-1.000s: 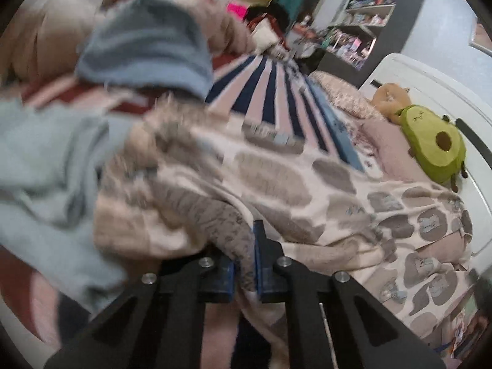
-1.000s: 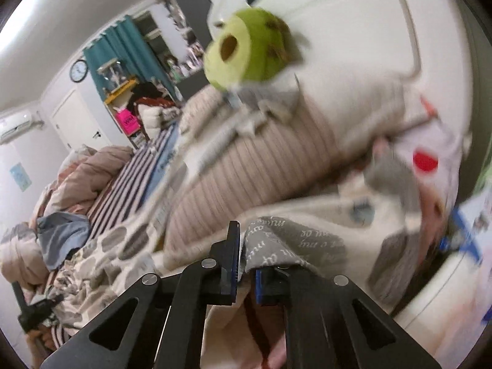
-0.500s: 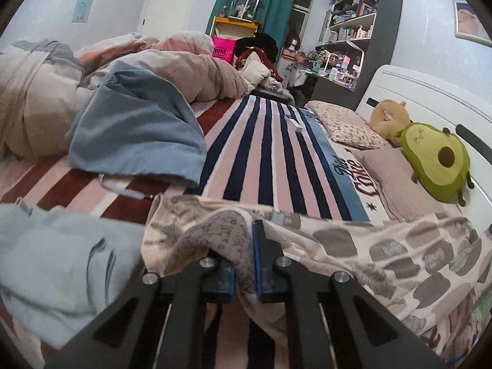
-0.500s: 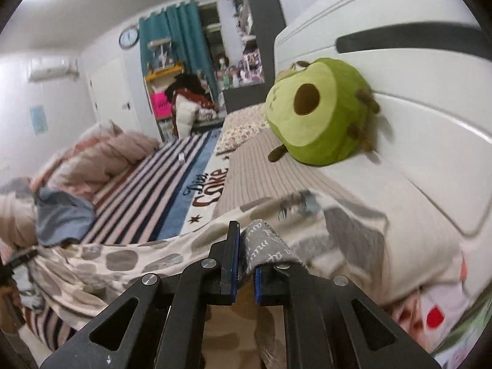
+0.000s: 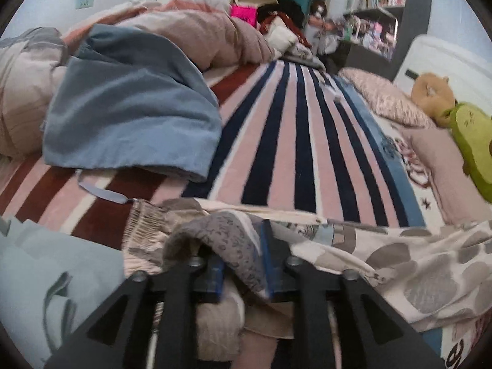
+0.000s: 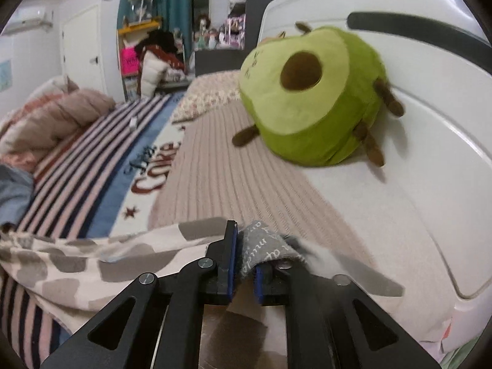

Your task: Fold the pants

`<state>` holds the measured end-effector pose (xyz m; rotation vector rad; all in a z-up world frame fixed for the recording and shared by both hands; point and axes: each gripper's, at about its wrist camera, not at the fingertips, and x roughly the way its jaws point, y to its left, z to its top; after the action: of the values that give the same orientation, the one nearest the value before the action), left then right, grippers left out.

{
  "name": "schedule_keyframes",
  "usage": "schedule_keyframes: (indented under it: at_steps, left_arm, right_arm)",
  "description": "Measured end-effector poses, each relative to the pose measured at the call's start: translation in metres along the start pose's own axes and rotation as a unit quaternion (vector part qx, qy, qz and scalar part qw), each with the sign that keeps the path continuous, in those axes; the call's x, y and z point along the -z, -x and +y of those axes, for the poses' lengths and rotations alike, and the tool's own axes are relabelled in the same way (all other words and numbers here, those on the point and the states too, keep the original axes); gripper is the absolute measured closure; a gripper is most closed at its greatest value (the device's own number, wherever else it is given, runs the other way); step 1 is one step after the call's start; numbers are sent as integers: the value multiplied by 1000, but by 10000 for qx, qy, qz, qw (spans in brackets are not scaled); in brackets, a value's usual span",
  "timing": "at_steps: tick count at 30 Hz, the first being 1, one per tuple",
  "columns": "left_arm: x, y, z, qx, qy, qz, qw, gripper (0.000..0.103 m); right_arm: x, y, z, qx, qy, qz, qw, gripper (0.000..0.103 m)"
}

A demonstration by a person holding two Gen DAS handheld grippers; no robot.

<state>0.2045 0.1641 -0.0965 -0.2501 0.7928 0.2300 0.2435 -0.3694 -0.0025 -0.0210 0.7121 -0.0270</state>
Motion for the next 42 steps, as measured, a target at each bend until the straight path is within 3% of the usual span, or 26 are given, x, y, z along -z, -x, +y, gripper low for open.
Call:
schedule_keyframes:
  at_steps: [1,2,4,8,13,14,19,25,27,29,30,32,34,42]
  left_arm:
    - [2,0,-2,87,-46,33,9999,50]
    - [3,2,-1,173,-62,34,9998,37]
    - [7,12,-1,291,-81,-4,9995,36]
    - [20,47,2,701,-104,-86,9974,29]
    - [36,80,1,711,-161,-312,9968,27]
    - [38,82,-1,790,-176,-294,9963,27]
    - [45,61,-20,1595,-199,141,9869,27]
    - [49,16,-37,1961,-53,662,9783,27]
    - [49,11,-42,1919,-99,652,9792,37]
    - [44,12,-45,1858,-120,545,9810,57]
    - [45,14,-45,1842,-115,495,9816,62]
    - [39,16,-46,1771,-203,401,9832,83]
    - [32,15,-46,1624,-314,347,9856,93]
    - [-2,-9,-48,1242,-338,79,9916,97]
  right_arm:
    - [4,-2,1,-72,-14,63,10000,79]
    - [7,-5,2,-184,-20,137,9997,57]
    - [16,-2,6,-334,-12,200,9992,39]
    - [34,24,21,-793,12,254,9965,39]
    - [62,75,49,-1521,-74,-280,9879,38]
    - [66,77,59,-1877,-98,-269,9818,37]
    - [80,33,115,-3228,-70,745,9435,38]
    - [105,-40,152,-3592,-294,1866,9139,41]
    - [105,-62,152,-3608,-542,2013,9091,51]
    - [102,-74,151,-3650,-644,2034,9062,68]
    - [100,-78,151,-3664,-693,2018,9056,72]
    - [96,-80,154,-3612,-619,1910,9106,92]
    - [89,-79,157,-3462,-501,1732,9207,97]
    - [57,-90,159,-3216,-411,1319,9368,100]
